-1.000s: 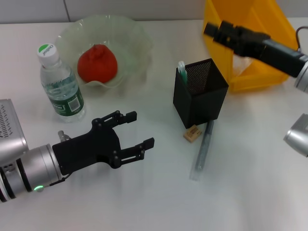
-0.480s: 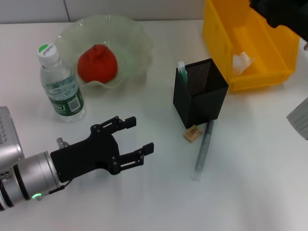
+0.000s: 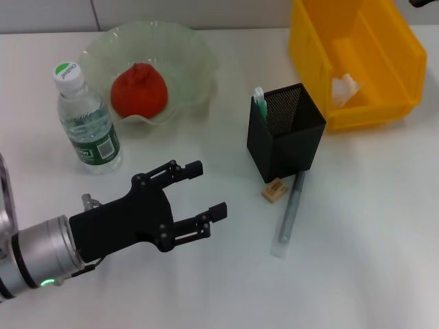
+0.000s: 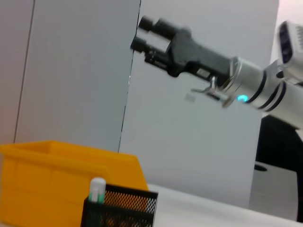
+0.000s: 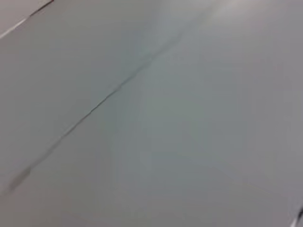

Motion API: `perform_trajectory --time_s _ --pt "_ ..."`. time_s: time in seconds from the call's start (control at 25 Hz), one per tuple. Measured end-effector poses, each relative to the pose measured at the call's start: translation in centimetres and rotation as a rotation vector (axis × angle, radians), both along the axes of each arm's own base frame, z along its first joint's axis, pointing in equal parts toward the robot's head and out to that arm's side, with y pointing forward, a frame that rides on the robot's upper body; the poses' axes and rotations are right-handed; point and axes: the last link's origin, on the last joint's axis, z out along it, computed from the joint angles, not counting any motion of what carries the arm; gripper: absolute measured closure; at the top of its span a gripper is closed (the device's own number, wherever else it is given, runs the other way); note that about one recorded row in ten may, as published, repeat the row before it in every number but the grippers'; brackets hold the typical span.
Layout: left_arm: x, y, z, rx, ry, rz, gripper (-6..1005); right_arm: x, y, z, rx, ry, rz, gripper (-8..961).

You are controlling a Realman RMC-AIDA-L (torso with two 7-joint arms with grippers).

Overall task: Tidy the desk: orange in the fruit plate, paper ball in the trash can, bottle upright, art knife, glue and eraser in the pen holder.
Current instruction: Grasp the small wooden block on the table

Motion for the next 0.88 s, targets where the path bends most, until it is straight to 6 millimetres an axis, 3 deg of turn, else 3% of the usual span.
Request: perform_trajectory --time_s 0.28,0.36,0.56,0.88 --pt "0.5 0.3 0.3 0.008 -0.027 -0.007 197 0.2 -0.6 -1.1 -0.519 0.445 -0.063 330" --pt "0.5 0.5 0.3 0.008 -0.022 -0.008 197 0.0 -1.8 -1.8 -0.772 0.53 -0.048 331" --pt "0.5 0.7 0.3 -0.014 -0.016 -0.003 197 0.2 -3.7 -2.1 -1.002 0.532 -0.028 331" --pt "-0.1 0.6 0.3 -0.056 0.013 0.021 197 1.8 -6.3 -0.8 -1.282 0.367 -0.118 332"
